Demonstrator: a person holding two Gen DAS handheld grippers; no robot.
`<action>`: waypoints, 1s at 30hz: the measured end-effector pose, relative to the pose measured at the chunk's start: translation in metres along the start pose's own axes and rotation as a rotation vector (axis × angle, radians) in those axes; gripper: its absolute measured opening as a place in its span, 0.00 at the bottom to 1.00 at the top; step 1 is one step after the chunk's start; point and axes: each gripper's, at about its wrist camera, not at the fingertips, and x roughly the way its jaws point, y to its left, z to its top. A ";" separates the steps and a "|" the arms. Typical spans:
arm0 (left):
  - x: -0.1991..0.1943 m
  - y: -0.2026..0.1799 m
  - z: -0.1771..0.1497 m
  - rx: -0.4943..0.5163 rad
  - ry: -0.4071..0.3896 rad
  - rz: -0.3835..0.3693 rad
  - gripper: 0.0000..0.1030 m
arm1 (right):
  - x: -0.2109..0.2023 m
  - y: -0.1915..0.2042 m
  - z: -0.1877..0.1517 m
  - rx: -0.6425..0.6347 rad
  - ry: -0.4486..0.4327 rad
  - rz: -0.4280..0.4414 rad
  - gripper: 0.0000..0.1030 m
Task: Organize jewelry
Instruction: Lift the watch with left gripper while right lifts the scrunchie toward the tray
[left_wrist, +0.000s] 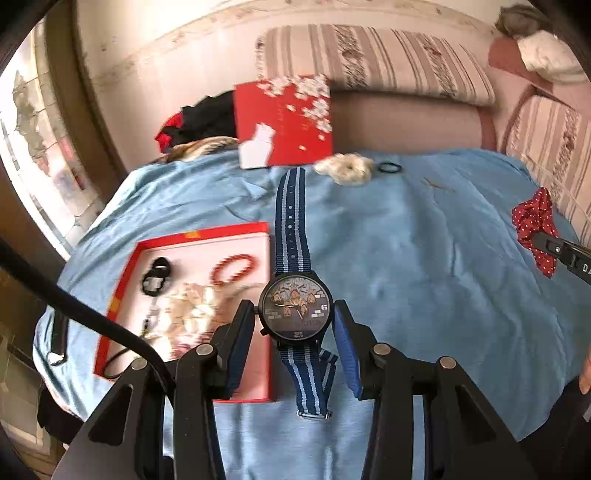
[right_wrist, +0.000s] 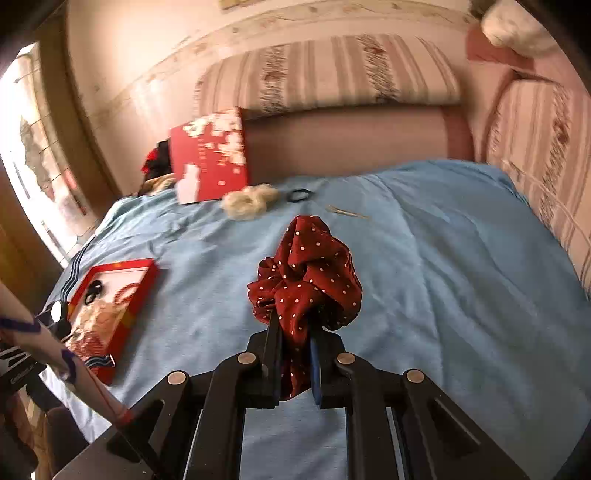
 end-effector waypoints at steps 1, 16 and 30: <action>-0.003 0.008 0.000 -0.008 -0.006 0.011 0.41 | -0.001 0.008 0.002 -0.012 -0.001 0.008 0.13; 0.005 0.124 -0.001 -0.128 -0.006 0.136 0.41 | 0.032 0.171 0.029 -0.237 0.050 0.192 0.13; 0.058 0.219 0.016 -0.253 0.051 0.164 0.41 | 0.091 0.286 0.042 -0.363 0.117 0.322 0.13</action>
